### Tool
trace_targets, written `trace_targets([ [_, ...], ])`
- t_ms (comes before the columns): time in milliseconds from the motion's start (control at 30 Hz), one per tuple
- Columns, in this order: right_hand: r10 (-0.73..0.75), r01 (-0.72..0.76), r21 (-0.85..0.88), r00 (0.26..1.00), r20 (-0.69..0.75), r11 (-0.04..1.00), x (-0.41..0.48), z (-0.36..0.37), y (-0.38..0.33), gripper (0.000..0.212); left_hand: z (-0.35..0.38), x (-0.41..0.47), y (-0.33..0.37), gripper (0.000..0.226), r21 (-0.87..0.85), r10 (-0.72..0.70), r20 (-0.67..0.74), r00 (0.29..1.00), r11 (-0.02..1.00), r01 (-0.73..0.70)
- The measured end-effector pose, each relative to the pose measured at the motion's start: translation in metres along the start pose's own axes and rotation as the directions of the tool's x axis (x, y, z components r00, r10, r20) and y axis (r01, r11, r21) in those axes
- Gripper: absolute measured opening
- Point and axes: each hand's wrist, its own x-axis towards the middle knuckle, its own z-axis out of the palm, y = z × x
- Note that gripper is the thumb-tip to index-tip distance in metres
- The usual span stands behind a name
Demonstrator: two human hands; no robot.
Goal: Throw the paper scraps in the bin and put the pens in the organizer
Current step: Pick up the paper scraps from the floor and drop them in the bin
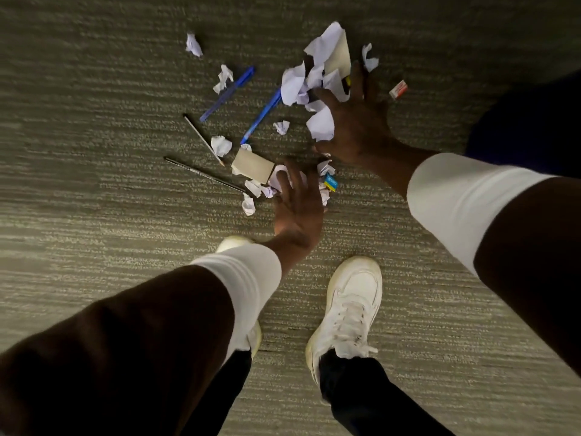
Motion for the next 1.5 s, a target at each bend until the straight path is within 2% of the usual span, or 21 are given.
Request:
trace_targets([
  [100,-0.008,0.006,-0.107,1.000,-0.022,0.994,0.000,0.003,-0.009,0.088,0.005,-0.002,-0.012,0.079,-0.031,0.099,-0.035,0.994,0.994,-0.100],
  [167,-0.024,0.023,-0.088,1.000,-0.018,0.996,-0.004,0.007,-0.014,0.079,0.005,-0.005,-0.021,0.080,-0.067,0.155,-0.085,0.984,0.985,-0.161],
  [333,-0.100,0.092,-0.097,0.992,-0.083,0.991,-0.018,0.019,-0.011,0.058,0.003,-0.007,-0.039,0.056,0.006,0.284,-0.142,0.948,0.958,-0.286],
  [433,-0.106,0.103,-0.032,0.988,-0.113,0.994,-0.023,0.024,-0.003,0.052,-0.003,0.005,-0.045,0.062,-0.038,0.252,-0.190,0.949,0.964,-0.264],
  [500,-0.078,0.083,0.031,0.986,-0.151,0.996,-0.028,0.029,0.003,0.041,-0.008,0.010,-0.048,0.062,-0.082,0.264,-0.201,0.943,0.955,-0.285],
  [600,0.085,-0.028,0.231,0.967,-0.241,0.973,-0.045,0.028,0.007,0.019,-0.023,0.009,-0.051,0.054,-0.171,0.257,-0.220,0.941,0.940,-0.296],
  [667,0.210,-0.112,0.364,0.947,-0.242,0.925,-0.061,0.024,0.009,0.022,-0.033,0.002,-0.051,0.050,-0.197,0.227,-0.232,0.946,0.941,-0.275],
  [767,0.319,-0.198,0.462,0.926,-0.200,0.865,-0.088,0.012,0.011,0.029,-0.049,-0.015,-0.048,0.044,-0.220,0.210,-0.218,0.953,0.941,-0.258],
  [867,0.403,-0.304,0.528,0.911,-0.081,0.793,-0.118,-0.007,0.012,0.033,-0.067,-0.033,-0.044,0.035,-0.274,0.166,-0.203,0.965,0.937,-0.219],
  [967,0.422,-0.278,0.613,0.901,-0.101,0.740,-0.146,-0.023,0.011,0.029,-0.091,-0.046,-0.033,0.024,-0.326,0.137,-0.189,0.972,0.925,-0.194],
  [1033,0.448,-0.304,0.593,0.887,-0.109,0.745,-0.162,-0.038,0.010,0.035,-0.113,-0.055,-0.021,0.020,-0.354,0.133,-0.191,0.972,0.915,-0.195],
  [1133,0.507,-0.336,0.633,0.855,-0.105,0.698,-0.183,-0.059,0.010,0.036,-0.144,-0.067,0.000,0.020,-0.383,0.158,-0.220,0.963,0.893,-0.234],
  [1300,0.622,-0.371,0.748,0.779,-0.071,0.550,-0.214,-0.097,0.016,0.031,-0.197,-0.088,0.043,0.025,-0.340,0.192,-0.255,0.948,0.900,-0.274],
  [1500,0.701,-0.383,0.775,0.705,-0.108,0.504,-0.254,-0.149,0.040,0.024,-0.250,-0.115,0.096,0.023,-0.409,0.204,-0.279,0.938,0.859,-0.308],
])
